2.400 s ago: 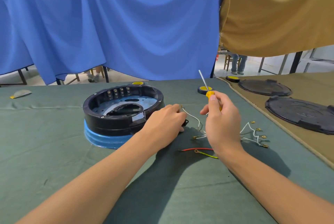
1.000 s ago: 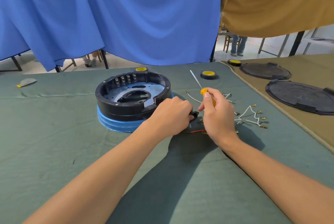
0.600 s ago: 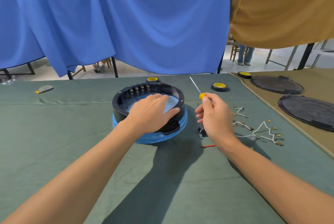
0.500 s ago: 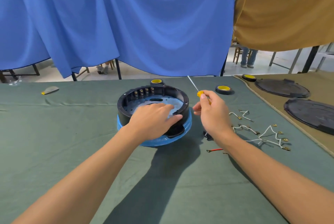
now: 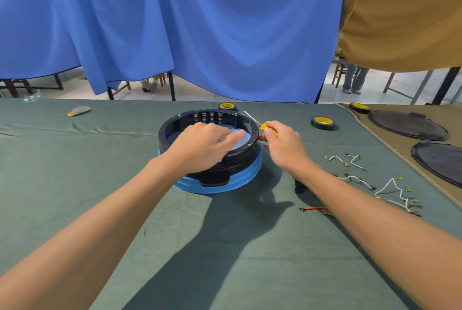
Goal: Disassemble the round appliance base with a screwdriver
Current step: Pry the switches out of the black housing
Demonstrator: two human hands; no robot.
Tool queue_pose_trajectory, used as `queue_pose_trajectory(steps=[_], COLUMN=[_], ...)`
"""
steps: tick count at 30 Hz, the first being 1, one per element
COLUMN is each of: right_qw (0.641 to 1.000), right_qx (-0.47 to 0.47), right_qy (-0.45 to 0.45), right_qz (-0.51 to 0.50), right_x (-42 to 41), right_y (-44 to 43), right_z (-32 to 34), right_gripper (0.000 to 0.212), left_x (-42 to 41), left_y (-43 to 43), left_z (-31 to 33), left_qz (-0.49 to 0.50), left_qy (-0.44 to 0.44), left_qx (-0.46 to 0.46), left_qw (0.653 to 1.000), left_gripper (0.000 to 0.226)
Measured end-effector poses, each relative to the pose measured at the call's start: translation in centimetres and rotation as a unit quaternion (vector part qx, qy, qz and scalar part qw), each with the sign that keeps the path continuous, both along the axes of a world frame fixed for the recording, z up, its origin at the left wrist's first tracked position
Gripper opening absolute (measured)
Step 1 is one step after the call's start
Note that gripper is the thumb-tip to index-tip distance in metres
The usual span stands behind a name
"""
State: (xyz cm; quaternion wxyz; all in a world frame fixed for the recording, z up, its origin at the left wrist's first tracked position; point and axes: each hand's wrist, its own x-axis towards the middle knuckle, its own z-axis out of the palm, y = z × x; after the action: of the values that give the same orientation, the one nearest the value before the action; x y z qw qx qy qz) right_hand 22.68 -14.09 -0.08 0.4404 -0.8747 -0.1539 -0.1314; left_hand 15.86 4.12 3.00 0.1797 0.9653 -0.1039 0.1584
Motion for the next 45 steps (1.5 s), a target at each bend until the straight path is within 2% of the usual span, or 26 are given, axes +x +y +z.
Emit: queue_pose_trajectory(steps=[3, 6, 8, 11, 14, 18, 20, 21, 23, 25, 26, 28, 31, 34, 36, 38, 42, 45], right_qw=[1.0, 0.999, 0.999, 0.997, 0.989, 0.989, 0.993, 0.993, 0.991, 0.99, 0.99, 0.99, 0.994, 0.993, 0.992, 0.989, 0.99, 0.998], right_qx=[0.019, 0.038, 0.043, 0.072, 0.122, 0.12, 0.074, 0.052, 0.036, 0.042, 0.046, 0.044, 0.034, 0.042, 0.06, 0.086, 0.082, 0.043], right_qy=[0.014, 0.016, 0.016, 0.039, 0.078, 0.074, 0.034, 0.015, 0.008, 0.036, 0.055, 0.083, 0.074, 0.03, -0.002, -0.007, -0.001, 0.004], right_qz=[-0.006, -0.005, -0.002, -0.014, -0.017, -0.05, -0.088, -0.108, -0.128, -0.128, -0.123, -0.103, -0.075, -0.102, -0.115, -0.117, -0.111, -0.042], right_x=[0.1, 0.1, 0.1, 0.4, 0.7, 0.3, -0.1, -0.3, -0.4, 0.1, 0.4, 1.2, 1.5, 0.3, -0.7, -1.3, -0.7, 0.6], right_y=[0.0, -0.2, -0.4, -1.1, -1.7, -1.0, -0.3, 0.1, 0.8, 1.3, 1.4, 1.5, 1.3, 1.3, 1.4, 1.7, 2.2, 1.8], right_z=[0.3, 0.3, 0.5, 0.8, 1.1, 1.0, 0.6, 0.5, 0.5, 0.8, 1.0, 1.5, 1.9, 1.6, 1.2, 0.8, 0.8, 1.4], right_gripper=[0.026, 0.026, 0.023, 0.02, 0.019, 0.021, 0.021, 0.022, 0.025, 0.027, 0.028, 0.031, 0.029, 0.021, 0.02, 0.02, 0.026, 0.026], left_x=[0.3, 0.8, 1.1, 1.3, 1.8, 3.3, 4.0, 4.2, 4.3, 4.2, 4.1, 3.6, 3.2, 3.2, 3.4, 3.5, 3.3, 2.8], left_y=[-2.1, -3.5, -4.4, -4.9, -3.2, 2.3, 5.2, 6.5, 7.7, 8.1, 8.3, 8.9, 10.0, 9.9, 9.2, 8.4, 8.0, 8.1], left_z=[0.7, 0.3, 0.3, 1.2, 2.2, 2.4, 1.7, 1.2, 0.0, -1.1, -1.2, -1.0, -1.1, -1.5, -1.8, -2.1, -2.2, -2.1], left_qz=[-0.012, 0.013, 0.013, -0.046, -0.056, 0.106, 0.169, 0.18, 0.173, 0.188, 0.224, 0.308, 0.348, 0.294, 0.204, 0.143, 0.153, 0.173], left_qy=[0.028, -0.02, -0.028, 0.047, 0.113, 0.038, 0.042, 0.074, 0.122, 0.078, 0.04, -0.007, -0.015, -0.032, 0.002, 0.05, 0.037, 0.02], left_qx=[0.08, 0.121, 0.096, 0.019, 0.011, 0.046, 0.038, 0.001, -0.132, -0.25, -0.266, -0.233, -0.169, -0.213, -0.311, -0.366, -0.386, -0.371], left_qw=[0.996, 0.992, 0.995, 0.998, 0.992, 0.993, 0.984, 0.981, 0.968, 0.947, 0.937, 0.923, 0.922, 0.931, 0.928, 0.918, 0.909, 0.912], left_gripper=[0.046, 0.037, 0.043, 0.053, 0.044, 0.029, 0.037, 0.044, 0.045, 0.041, 0.044, 0.049, 0.043, 0.038, 0.039, 0.043, 0.049, 0.049])
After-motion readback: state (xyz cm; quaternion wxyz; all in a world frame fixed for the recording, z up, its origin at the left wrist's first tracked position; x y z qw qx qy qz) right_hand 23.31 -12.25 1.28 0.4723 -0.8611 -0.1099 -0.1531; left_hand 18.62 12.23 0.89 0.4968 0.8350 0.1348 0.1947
